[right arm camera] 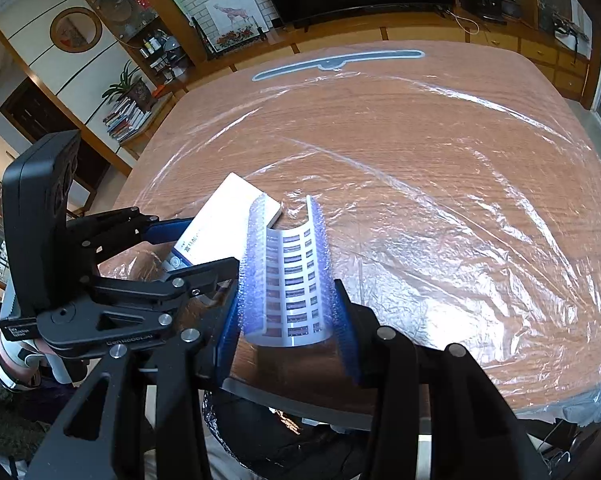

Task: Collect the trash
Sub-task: 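Lift the white box with the left tool while the right tool lifts the lavender holder, then carry the white box and lavender holder over the black bin with both tools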

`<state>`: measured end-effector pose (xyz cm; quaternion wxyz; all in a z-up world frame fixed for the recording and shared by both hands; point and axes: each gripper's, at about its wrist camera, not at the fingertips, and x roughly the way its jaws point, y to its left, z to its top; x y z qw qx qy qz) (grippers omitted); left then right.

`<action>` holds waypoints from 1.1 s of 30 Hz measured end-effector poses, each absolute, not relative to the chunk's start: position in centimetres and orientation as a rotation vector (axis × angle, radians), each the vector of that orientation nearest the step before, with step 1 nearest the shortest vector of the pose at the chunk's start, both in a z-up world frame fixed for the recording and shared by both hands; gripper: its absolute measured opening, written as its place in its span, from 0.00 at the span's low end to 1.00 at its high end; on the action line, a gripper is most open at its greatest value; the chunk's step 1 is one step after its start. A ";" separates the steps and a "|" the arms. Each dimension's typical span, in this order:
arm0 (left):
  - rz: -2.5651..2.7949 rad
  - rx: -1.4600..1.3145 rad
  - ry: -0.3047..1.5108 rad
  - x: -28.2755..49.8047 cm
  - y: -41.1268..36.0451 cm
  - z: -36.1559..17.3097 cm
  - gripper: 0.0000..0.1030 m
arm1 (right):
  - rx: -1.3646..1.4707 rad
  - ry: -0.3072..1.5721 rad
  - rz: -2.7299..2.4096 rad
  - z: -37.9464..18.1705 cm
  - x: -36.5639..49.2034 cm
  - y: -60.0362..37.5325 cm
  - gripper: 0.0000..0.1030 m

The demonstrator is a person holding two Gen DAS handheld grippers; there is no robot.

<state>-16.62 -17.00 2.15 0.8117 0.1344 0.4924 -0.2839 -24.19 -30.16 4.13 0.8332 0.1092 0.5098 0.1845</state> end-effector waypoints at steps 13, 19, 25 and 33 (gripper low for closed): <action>-0.600 0.275 1.043 -16.2 -17.5 2.1 0.26 | 0.235 1.077 0.393 4.3 -24.2 -30.6 0.41; -0.607 0.239 1.023 -16.5 -17.3 2.9 0.18 | 0.244 1.076 0.394 4.3 -24.5 -31.0 0.41; -0.619 0.175 1.027 -17.0 -16.3 3.6 0.18 | 0.261 1.072 0.408 4.5 -25.1 -31.4 0.41; -0.632 0.147 0.997 -19.3 -14.7 5.7 0.18 | 0.314 1.068 0.454 5.6 -26.7 -32.3 0.41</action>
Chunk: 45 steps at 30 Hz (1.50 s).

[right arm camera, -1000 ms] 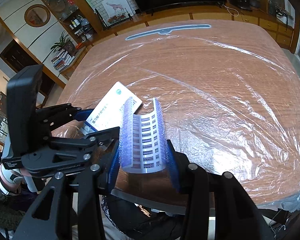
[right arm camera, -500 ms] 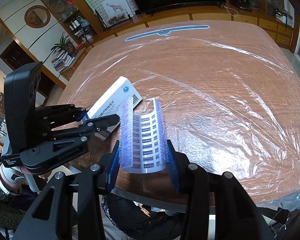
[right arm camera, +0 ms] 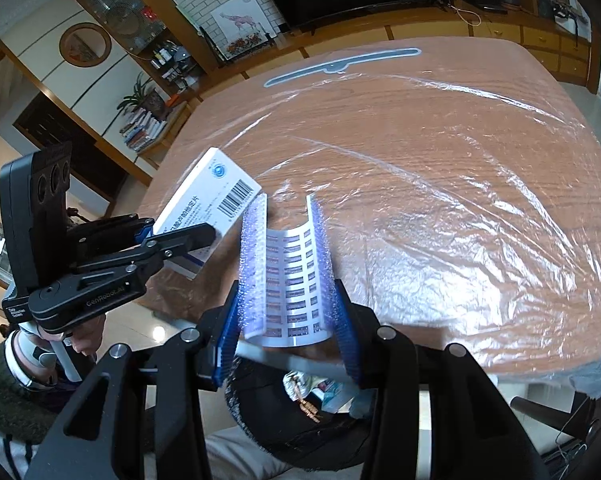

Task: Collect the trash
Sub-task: 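Carry the white box and lavender holder over the black bin with both tools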

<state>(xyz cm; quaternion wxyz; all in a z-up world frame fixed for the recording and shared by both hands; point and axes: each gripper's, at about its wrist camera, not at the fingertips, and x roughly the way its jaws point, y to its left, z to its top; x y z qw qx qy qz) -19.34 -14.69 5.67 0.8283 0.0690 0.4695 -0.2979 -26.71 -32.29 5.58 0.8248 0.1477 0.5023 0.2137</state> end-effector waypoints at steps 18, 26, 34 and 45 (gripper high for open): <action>-0.812 0.264 1.035 -29.5 -14.3 6.5 0.18 | 0.253 1.135 0.558 6.6 -33.9 -31.0 0.41; -0.858 0.354 1.140 -32.1 -15.7 2.7 0.18 | 0.177 1.245 0.572 3.7 -36.1 -29.9 0.41; -0.782 0.352 1.255 -30.5 -16.7 -2.8 0.18 | 0.136 1.310 0.523 -0.8 -34.8 -29.1 0.41; -0.700 0.394 1.289 -30.0 -18.2 -7.7 0.18 | 0.107 1.337 0.455 -5.1 -33.5 -28.4 0.41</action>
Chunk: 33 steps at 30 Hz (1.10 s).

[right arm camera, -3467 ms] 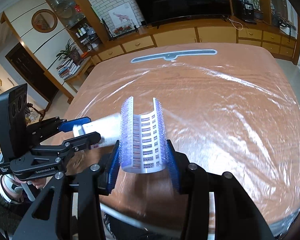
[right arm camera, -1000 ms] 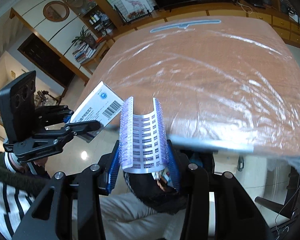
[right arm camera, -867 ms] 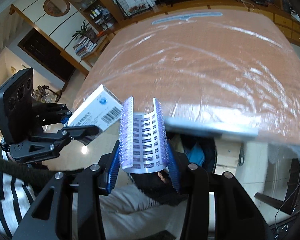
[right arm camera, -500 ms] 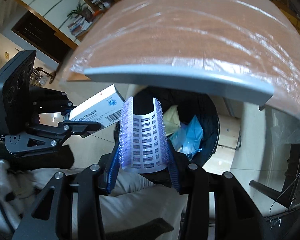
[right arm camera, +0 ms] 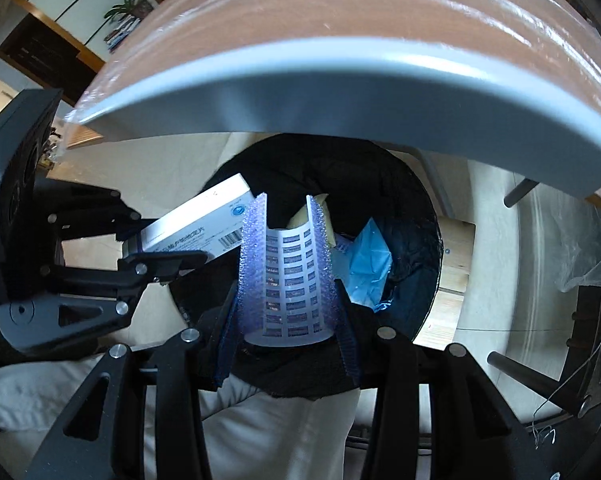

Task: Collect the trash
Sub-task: 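Carry the white box and lavender holder over the black bin with both tools, then open both tools to drop the box and holder into the bin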

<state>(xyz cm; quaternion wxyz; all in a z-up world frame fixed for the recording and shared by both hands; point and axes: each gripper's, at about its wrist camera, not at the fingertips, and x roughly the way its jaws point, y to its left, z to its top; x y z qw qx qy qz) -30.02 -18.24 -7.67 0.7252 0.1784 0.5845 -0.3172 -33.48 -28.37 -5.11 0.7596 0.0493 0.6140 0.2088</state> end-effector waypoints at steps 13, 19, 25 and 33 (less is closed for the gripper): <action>-0.648 0.459 1.317 -30.0 -18.8 -11.0 0.18 | 0.095 1.381 0.420 -8.6 -32.7 -27.5 0.41; -0.672 0.402 1.270 -29.9 -18.5 -10.4 0.63 | 0.108 1.379 0.432 -8.5 -32.7 -27.5 0.61; -0.665 0.371 1.248 -30.0 -17.1 -8.1 0.70 | 0.142 1.369 0.410 -6.8 -33.6 -29.5 0.69; -0.802 0.218 0.981 -29.3 -11.9 6.8 0.96 | 0.104 1.146 0.493 5.4 -34.7 -33.6 0.90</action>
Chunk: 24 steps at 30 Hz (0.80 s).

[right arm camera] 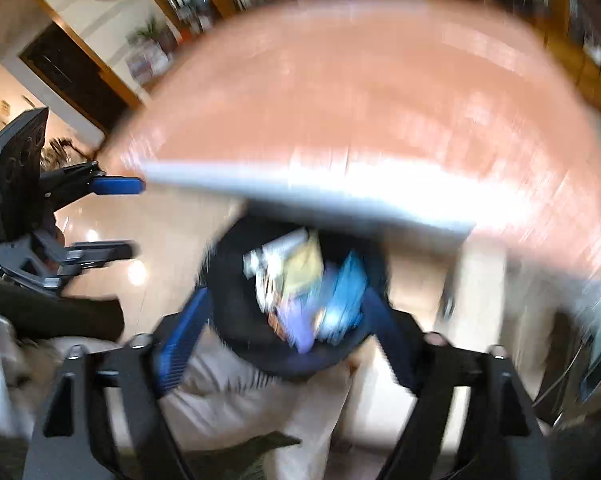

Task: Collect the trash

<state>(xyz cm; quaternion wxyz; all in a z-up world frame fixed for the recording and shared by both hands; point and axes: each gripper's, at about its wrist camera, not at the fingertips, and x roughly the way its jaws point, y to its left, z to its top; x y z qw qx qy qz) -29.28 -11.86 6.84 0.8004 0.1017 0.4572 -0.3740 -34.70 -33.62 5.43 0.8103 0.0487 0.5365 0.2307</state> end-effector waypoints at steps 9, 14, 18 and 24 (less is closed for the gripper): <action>-0.250 0.027 0.882 -11.3 -4.8 5.8 0.98 | 0.173 0.944 0.016 5.5 -18.0 -44.5 0.96; -0.085 -0.010 0.964 -4.5 -2.0 1.6 0.98 | 0.161 1.003 -0.101 1.7 -11.5 -48.5 0.96; -0.029 -0.054 0.976 -2.0 -1.0 0.5 0.98 | 0.081 0.982 -0.109 0.2 -9.5 -49.1 0.96; 0.015 -0.010 0.966 -0.8 -0.1 0.3 0.98 | 0.072 0.950 -0.106 -0.1 -7.9 -49.9 0.96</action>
